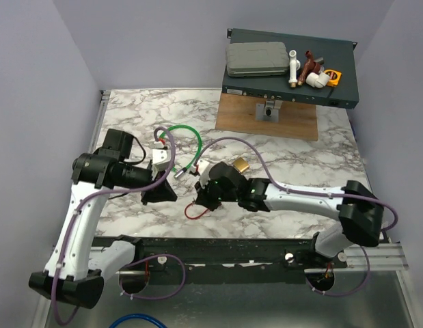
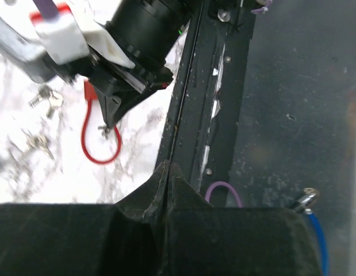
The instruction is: Unlock with the key
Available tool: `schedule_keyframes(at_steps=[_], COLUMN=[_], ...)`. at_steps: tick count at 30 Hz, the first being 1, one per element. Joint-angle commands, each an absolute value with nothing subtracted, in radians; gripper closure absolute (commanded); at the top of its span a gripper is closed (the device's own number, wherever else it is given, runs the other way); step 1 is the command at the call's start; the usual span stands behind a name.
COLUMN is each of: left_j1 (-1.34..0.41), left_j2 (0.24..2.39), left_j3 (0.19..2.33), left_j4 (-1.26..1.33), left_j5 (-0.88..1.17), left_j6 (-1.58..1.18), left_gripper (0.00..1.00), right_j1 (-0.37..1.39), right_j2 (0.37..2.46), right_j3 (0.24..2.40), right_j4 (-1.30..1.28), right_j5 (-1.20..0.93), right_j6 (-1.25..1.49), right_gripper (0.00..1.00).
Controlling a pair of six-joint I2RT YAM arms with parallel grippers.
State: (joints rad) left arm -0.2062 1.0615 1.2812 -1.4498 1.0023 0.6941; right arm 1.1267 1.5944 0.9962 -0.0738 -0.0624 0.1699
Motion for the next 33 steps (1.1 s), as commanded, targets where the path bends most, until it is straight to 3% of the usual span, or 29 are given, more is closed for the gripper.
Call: schedule_keyframes(at_steps=[1, 2, 3, 4, 5, 6, 12, 21, 30, 33], left_j1=[-0.199, -0.199, -0.201, -0.201, -0.201, -0.201, -0.204, -0.247, -0.247, -0.249], left_j2=[0.899, 0.877, 0.852, 0.836, 0.817, 0.800, 0.672, 0.641, 0.679, 0.676], left_j3=[1.272, 1.276, 1.280, 1.286, 1.290, 1.290, 1.205, 1.084, 1.001, 0.959], left_j4=[-1.497, -1.501, -1.498, -1.496, -1.488, -1.473, -1.359, -1.044, -0.879, -0.735], left_j5=[1.156, 1.137, 1.113, 1.088, 1.065, 1.045, 1.054, 1.078, 1.230, 1.258], left_j6=[0.935, 0.974, 1.000, 1.031, 1.041, 1.047, 1.140, 0.801, 0.464, 0.310], left_gripper=[1.00, 0.99, 0.88, 0.72, 0.48, 0.37, 0.02, 0.02, 0.05, 0.13], right_j1=[1.128, 1.127, 1.124, 1.123, 1.117, 1.112, 1.101, 1.101, 1.101, 1.101], right_j2=[1.473, 1.447, 1.424, 1.395, 1.370, 1.342, 1.246, 1.190, 1.138, 1.145], right_j3=[0.964, 0.962, 0.958, 0.955, 0.953, 0.953, 1.003, 1.052, 1.048, 1.061], right_j4=[-0.009, -0.010, -0.011, -0.010, -0.011, -0.010, -0.071, -0.058, 0.067, 0.081], right_j5=[-0.206, -0.220, -0.229, -0.236, -0.249, -0.261, -0.354, -0.369, -0.376, -0.386], right_j6=[0.213, 0.219, 0.222, 0.224, 0.224, 0.224, 0.189, 0.182, 0.216, 0.224], right_gripper=[0.99, 0.99, 0.99, 0.99, 0.99, 0.99, 0.99, 0.99, 0.99, 0.99])
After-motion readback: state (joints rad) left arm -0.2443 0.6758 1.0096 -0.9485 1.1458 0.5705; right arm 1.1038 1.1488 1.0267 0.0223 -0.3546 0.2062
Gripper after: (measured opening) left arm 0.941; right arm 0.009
